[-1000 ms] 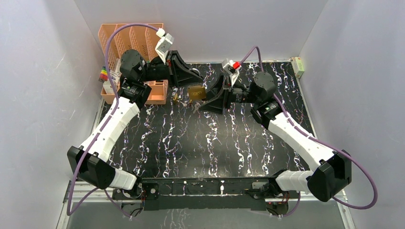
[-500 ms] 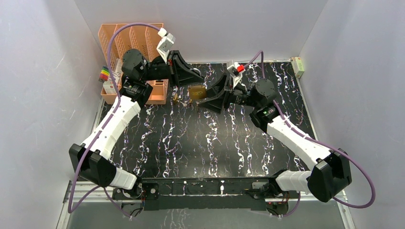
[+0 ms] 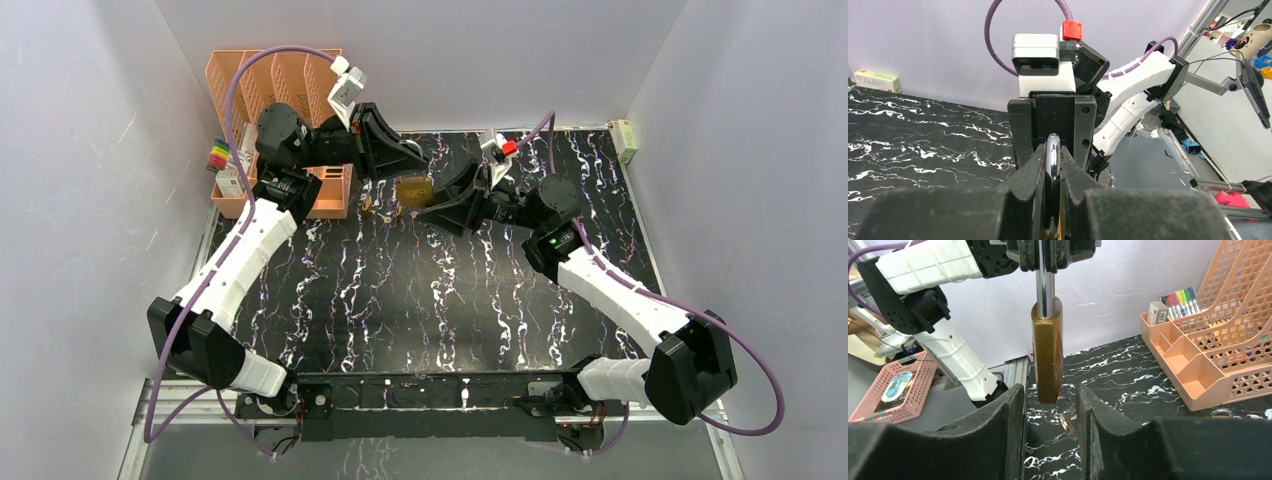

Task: Lock with the key
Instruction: Lock the lock, then place the key at the center of the board, then place the lock at the center of the board, then move the lock to the center of the board.

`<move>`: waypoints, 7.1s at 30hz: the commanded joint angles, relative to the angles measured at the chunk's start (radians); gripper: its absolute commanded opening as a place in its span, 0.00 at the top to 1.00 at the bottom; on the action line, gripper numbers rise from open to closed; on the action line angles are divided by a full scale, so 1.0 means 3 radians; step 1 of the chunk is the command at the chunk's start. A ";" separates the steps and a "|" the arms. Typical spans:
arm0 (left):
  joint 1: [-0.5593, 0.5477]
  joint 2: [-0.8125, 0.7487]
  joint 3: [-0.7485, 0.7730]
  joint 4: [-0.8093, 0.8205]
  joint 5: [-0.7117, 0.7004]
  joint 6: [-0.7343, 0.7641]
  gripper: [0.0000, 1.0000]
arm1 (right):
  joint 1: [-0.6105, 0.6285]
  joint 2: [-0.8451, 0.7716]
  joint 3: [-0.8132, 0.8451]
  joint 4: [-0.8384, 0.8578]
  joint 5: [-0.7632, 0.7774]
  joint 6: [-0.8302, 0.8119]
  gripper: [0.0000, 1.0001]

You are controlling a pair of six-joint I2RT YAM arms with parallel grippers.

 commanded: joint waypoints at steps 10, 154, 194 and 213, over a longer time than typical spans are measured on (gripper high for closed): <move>0.0001 -0.0018 0.0320 0.0173 -0.0076 0.0003 1.00 | -0.0013 0.0031 0.0030 0.0140 0.0039 0.0091 1.00; 0.1058 0.0874 -0.1904 0.2322 0.0162 0.0044 0.02 | -0.0056 0.2568 0.2104 -0.3162 0.2208 -0.1603 0.57; 0.1076 0.0803 -0.1811 0.1743 0.0274 0.0401 0.02 | -0.0132 0.2458 0.2193 -0.3619 0.1317 -0.3463 1.00; 0.1076 0.0826 -0.1797 0.1745 0.0340 0.0405 0.02 | -0.0208 0.2321 0.1968 -0.3701 0.0858 -0.3881 1.00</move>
